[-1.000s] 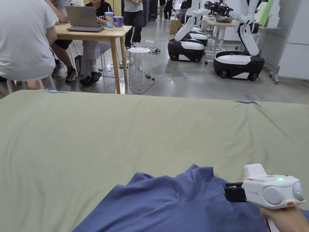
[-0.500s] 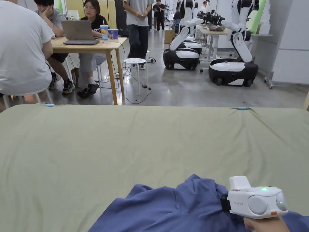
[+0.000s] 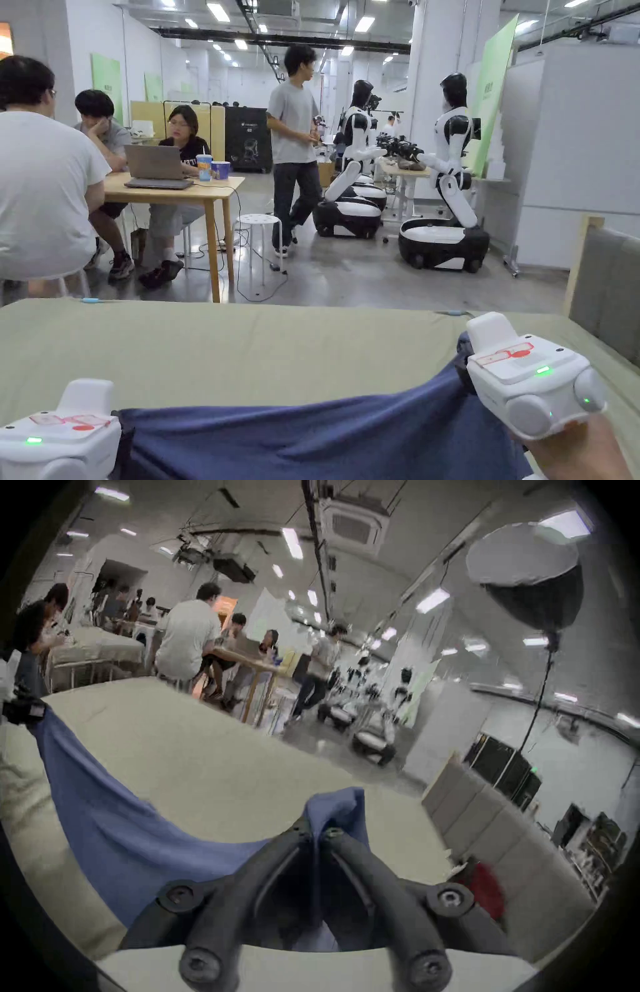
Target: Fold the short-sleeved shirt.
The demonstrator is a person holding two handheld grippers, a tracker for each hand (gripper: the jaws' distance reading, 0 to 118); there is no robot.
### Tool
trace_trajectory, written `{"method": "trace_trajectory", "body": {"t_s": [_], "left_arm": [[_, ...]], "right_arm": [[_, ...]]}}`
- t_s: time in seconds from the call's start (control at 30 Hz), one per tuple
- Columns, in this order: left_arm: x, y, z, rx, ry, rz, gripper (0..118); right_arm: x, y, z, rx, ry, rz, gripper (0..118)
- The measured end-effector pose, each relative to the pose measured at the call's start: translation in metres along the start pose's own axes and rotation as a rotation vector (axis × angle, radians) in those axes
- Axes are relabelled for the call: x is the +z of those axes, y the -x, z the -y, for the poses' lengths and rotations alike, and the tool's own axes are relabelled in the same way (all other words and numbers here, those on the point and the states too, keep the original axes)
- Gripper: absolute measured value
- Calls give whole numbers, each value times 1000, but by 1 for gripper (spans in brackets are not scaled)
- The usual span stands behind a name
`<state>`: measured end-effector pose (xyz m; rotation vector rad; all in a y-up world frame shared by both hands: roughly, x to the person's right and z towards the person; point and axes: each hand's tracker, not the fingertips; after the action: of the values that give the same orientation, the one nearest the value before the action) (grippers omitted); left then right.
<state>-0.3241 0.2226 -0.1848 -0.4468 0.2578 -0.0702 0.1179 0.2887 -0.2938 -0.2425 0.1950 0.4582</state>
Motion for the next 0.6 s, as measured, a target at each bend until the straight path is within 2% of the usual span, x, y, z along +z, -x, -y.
{"method": "trace_trajectory", "body": {"t_s": [0.07, 0.37, 0.47, 0.6], "left_arm": [[1, 0, -36, -4, -54, -25, 0], [10, -7, -183, 0, -263, -90, 0], [12, -9, -226, -17, -312, -117, 0], [11, -7, -271, -54, -347, -152, 0]], "right_arm": [[9, -22, -26, -41, -42, 27, 2], [18, -96, -133, -133, -217, 160, 2], [20, -107, -165, -125, -271, 219, 2], [20, -117, -198, -126, -311, 235, 2]]}}
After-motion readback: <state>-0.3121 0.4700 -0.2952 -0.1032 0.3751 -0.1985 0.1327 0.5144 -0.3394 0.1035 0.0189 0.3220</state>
